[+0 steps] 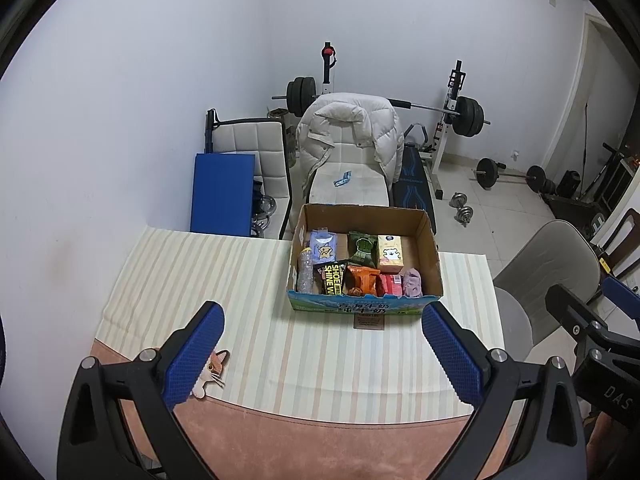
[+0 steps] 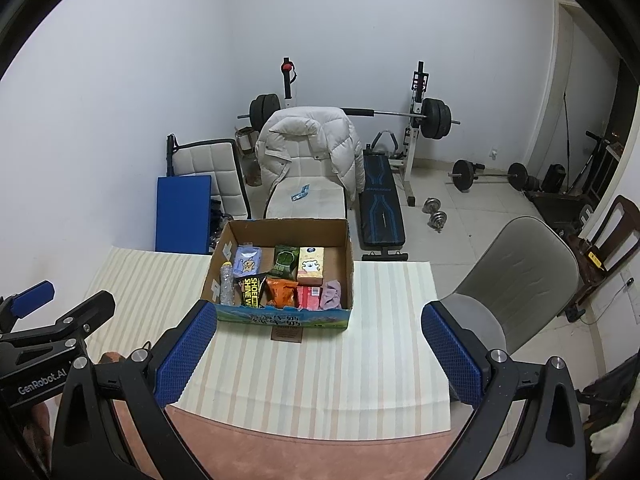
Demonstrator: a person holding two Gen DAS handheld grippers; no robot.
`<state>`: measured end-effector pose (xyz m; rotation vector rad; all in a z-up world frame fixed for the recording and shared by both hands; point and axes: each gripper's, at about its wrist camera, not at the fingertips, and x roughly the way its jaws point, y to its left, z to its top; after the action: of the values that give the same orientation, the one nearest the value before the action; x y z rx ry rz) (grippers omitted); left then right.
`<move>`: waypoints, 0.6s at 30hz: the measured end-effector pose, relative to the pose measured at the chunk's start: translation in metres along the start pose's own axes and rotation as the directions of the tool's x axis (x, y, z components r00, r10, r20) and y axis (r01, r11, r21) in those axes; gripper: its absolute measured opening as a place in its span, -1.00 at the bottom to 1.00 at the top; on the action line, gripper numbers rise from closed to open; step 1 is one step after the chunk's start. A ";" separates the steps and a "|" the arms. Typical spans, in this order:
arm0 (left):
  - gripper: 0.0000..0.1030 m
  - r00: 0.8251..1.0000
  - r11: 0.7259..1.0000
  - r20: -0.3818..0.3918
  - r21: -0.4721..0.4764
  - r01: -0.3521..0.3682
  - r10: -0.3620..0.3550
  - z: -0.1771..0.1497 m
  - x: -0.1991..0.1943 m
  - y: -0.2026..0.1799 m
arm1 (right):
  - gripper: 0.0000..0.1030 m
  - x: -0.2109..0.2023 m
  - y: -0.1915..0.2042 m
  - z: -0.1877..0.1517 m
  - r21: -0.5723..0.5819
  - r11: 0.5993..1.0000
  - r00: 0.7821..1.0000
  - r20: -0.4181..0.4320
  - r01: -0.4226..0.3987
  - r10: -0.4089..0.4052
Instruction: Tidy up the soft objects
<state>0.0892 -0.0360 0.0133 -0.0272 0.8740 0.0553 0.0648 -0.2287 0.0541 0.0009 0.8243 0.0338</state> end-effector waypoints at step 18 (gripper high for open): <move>0.97 1.000 1.000 0.007 0.003 0.005 -0.005 0.002 -0.005 0.000 | 1.00 0.000 -0.003 0.003 0.000 1.000 1.000 0.005 0.007 -0.007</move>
<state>0.0878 -0.0358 0.0183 -0.0265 0.8668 0.0493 0.0668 -0.2313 0.0563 -0.0018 0.8190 0.0272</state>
